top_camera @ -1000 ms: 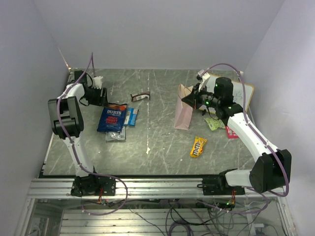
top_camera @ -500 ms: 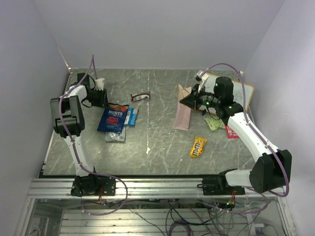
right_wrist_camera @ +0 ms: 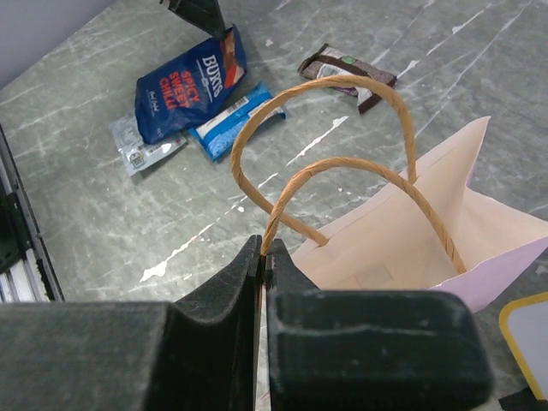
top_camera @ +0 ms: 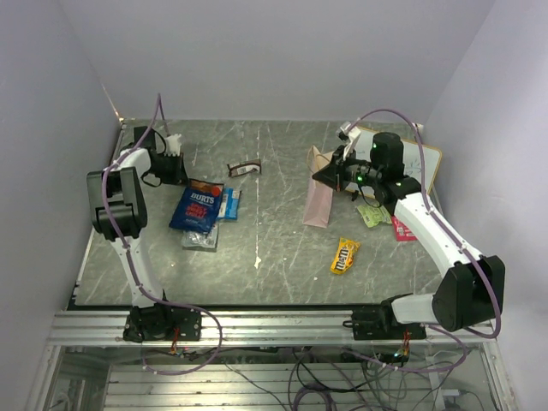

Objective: Place the snacks into the paper bag
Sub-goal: Pick up the snack from the center of the board.

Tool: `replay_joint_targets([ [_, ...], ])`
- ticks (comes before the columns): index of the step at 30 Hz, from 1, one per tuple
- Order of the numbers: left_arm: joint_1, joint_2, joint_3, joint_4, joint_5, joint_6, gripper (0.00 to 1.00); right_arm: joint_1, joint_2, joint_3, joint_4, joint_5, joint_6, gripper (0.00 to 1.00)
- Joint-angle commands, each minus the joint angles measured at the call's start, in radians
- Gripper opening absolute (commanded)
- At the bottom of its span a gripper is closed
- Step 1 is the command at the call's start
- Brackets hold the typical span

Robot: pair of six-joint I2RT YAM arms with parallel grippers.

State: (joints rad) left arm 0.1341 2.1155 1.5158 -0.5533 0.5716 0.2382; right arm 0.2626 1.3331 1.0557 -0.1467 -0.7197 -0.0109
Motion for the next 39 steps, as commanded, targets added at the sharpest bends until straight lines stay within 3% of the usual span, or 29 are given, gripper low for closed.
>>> replay_joint_targets([
  [1, -0.005, -0.111, 0.039, -0.019, 0.119, 0.001, 0.07, -0.002, 0.007, 0.05, -0.02, 0.001, -0.02, 0.0],
  [10, -0.01, -0.321, 0.026, -0.078, 0.168, -0.041, 0.07, 0.01, 0.007, 0.091, -0.028, 0.009, -0.006, 0.0],
  [21, -0.077, -0.595, 0.01, 0.012, 0.12, -0.198, 0.07, 0.03, 0.067, 0.148, -0.003, 0.011, 0.043, 0.0],
  [39, -0.316, -0.755, 0.008, 0.108, 0.225, -0.26, 0.07, 0.086, 0.14, 0.198, -0.024, -0.097, 0.027, 0.0],
])
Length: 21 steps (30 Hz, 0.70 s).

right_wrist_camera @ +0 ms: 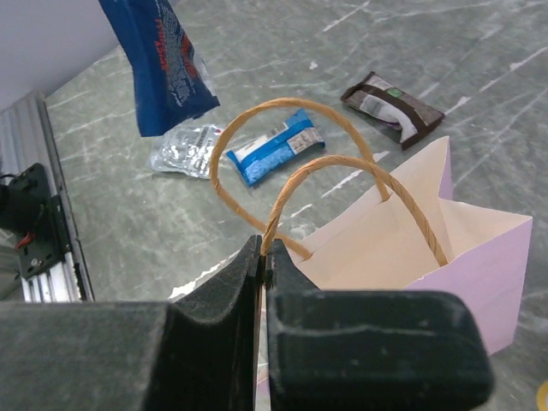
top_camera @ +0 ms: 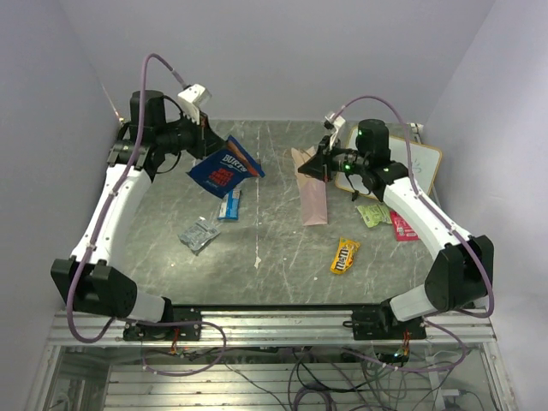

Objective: Place the snacks into the paper bag
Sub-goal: Pick up the snack from the center of the board, then place the snack in the paper bag.

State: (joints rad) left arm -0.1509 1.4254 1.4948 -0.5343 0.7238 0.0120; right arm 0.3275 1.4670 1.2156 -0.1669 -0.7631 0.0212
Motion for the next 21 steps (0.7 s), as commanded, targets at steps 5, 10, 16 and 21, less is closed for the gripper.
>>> replay_joint_targets([
  [5, -0.066, -0.077, 0.091, 0.113, 0.142, -0.047, 0.07, 0.06, 0.037, 0.093, -0.015, -0.09, -0.005, 0.0],
  [10, -0.071, -0.098, 0.117, 0.202, 0.236, -0.133, 0.07, 0.071, 0.083, 0.12, 0.004, -0.128, 0.029, 0.0],
  [16, -0.075, -0.105, 0.129, 0.259, 0.288, -0.174, 0.07, 0.072, 0.109, 0.13, 0.007, -0.164, 0.053, 0.0],
  [21, -0.076, -0.13, 0.128, 0.223, 0.291, -0.134, 0.07, 0.072, 0.112, 0.155, -0.016, -0.131, 0.048, 0.0],
])
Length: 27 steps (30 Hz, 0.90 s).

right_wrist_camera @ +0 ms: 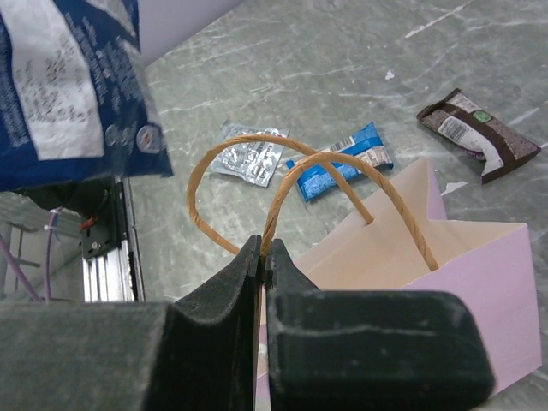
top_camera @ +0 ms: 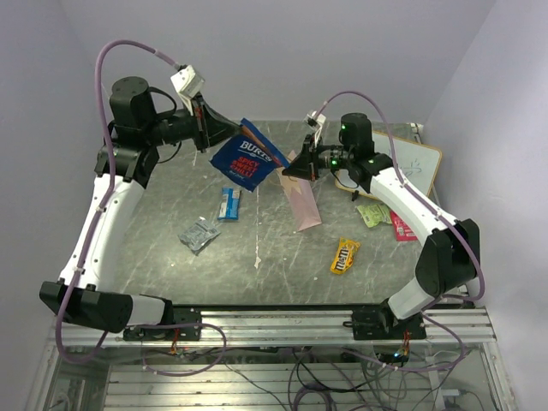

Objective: Place the snacks into the paper bag
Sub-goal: Place the snack in the paper bag.

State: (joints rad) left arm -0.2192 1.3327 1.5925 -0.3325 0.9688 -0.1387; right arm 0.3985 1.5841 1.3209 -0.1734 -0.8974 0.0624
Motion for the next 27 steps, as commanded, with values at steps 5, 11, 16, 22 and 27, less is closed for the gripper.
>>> replay_joint_targets([
  [5, -0.008, -0.076, 0.024, -0.057, 0.025, 0.115, 0.07, 0.001, -0.01, 0.032, 0.01, 0.017, 0.01, 0.0],
  [11, -0.003, -0.109, 0.023, -0.11, 0.031, 0.176, 0.07, 0.001, -0.002, 0.028, -0.003, 0.026, 0.001, 0.0],
  [16, 0.018, -0.119, 0.056, -0.148, 0.018, 0.203, 0.07, 0.002, -0.021, 0.024, -0.014, 0.054, -0.02, 0.0],
  [22, 0.026, -0.117, 0.103, -0.171, 0.027, 0.208, 0.07, 0.002, -0.021, 0.022, -0.018, 0.055, -0.024, 0.0],
  [27, 0.026, -0.087, 0.137, -0.141, 0.05, 0.171, 0.07, 0.005, -0.033, 0.021, -0.026, 0.054, -0.033, 0.0],
])
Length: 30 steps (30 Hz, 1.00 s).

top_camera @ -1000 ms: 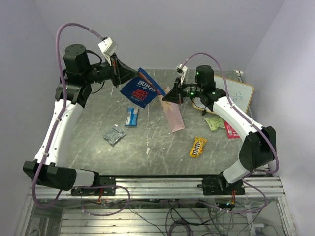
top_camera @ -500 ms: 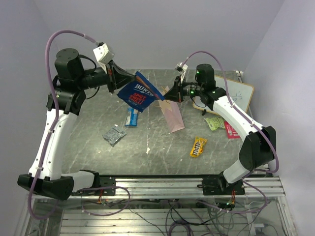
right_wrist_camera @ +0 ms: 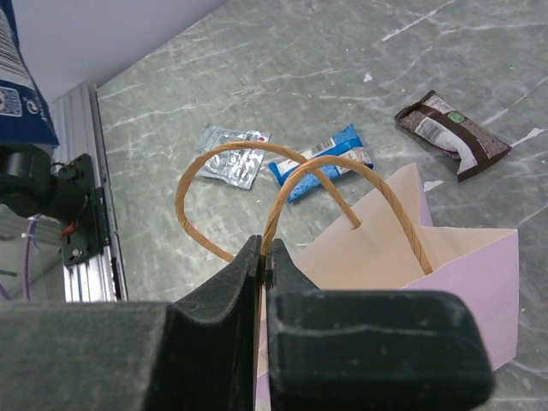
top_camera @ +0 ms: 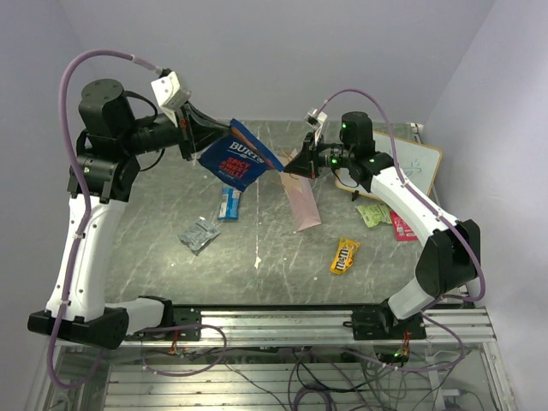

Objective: Place the snacks into the paper bag
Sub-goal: Place the snack in the paper bag.

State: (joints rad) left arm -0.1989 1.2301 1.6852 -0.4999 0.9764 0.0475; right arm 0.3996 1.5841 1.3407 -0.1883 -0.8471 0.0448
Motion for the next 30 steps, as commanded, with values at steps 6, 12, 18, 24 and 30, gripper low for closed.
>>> replay_joint_targets([
  [6, -0.012, 0.064, 0.063, 0.096, 0.031, -0.08, 0.07, 0.012, -0.043, -0.005, -0.001, -0.023, -0.004, 0.0],
  [12, -0.053, 0.107, 0.051, 0.277, 0.07, -0.209, 0.07, 0.013, -0.055, -0.024, 0.04, -0.119, 0.028, 0.0],
  [18, -0.108, 0.158, 0.055, 0.376, 0.122, -0.244, 0.07, 0.013, -0.048, -0.03, 0.062, -0.189, 0.057, 0.0],
  [24, -0.117, 0.164, -0.016, 0.494, 0.178, -0.295, 0.07, 0.012, -0.056, -0.048, 0.063, -0.176, 0.055, 0.0],
  [30, -0.119, 0.18, -0.094, 0.69, 0.218, -0.379, 0.07, 0.012, -0.063, -0.071, 0.066, -0.196, 0.049, 0.0],
])
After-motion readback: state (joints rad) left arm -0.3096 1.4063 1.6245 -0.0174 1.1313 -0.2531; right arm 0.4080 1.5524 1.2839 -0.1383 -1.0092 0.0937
